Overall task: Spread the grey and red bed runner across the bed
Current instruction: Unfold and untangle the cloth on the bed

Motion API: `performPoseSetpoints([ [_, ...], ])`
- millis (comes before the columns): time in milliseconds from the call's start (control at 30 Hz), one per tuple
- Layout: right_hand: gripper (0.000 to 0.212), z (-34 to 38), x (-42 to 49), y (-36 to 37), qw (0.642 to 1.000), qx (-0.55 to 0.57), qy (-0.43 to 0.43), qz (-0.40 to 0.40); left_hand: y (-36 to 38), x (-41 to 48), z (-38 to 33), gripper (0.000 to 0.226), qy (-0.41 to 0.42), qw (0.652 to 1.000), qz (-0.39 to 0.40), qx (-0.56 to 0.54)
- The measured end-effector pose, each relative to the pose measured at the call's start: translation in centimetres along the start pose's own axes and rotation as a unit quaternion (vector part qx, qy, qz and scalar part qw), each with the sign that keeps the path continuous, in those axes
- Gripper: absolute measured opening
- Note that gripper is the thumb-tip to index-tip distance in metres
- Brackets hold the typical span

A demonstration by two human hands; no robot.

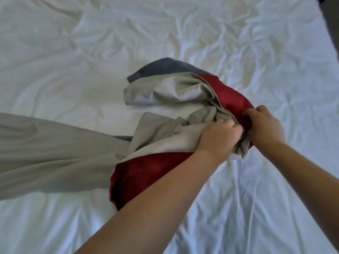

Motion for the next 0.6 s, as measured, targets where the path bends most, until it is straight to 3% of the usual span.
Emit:
performPoseSetpoints([
  [67, 0.043, 0.2, -0.3, 0.2, 0.999, -0.034, -0.015, 0.025, -0.2, -1.2, 0.2, 0.014, -0.005, 0.999, -0.053, 0.006],
  [167, 0.053, 1.5, -1.7, -0.7, 0.997, -0.05, -0.067, -0.001, -0.2, -3.8, 1.5, 0.033, -0.022, 0.995, -0.093, 0.041],
  [233, 0.065, 3.2, -3.3, -1.5, 0.988, -0.015, -0.15, -0.023, -0.4, -5.9, 3.2, 0.05, -0.047, 0.993, -0.095, 0.053],
  [367, 0.091, 6.6, -6.0, -0.5, 0.95, -0.056, -0.302, 0.056, -0.9, -9.9, 6.7, 0.073, -0.108, 0.986, -0.081, 0.096],
  [500, 0.116, 7.4, -5.7, 1.4, 0.937, -0.181, -0.292, 0.062, -0.8, -11.1, 7.8, 0.067, -0.156, 0.983, -0.071, 0.072],
  [600, 0.091, 6.8, -3.8, 1.6, 0.942, -0.21, -0.261, 0.033, -0.4, -10.4, 7.1, 0.054, -0.18, 0.979, -0.068, 0.064],
])
Point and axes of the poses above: each hand's wrist, its own x-axis towards the middle knuckle, its own y-axis out of the palm, z = x × y, the point moved 5 cm from there along x, towards the middle knuckle, and after that the axes turned 9 degrees about z, right-handed, at the moved point
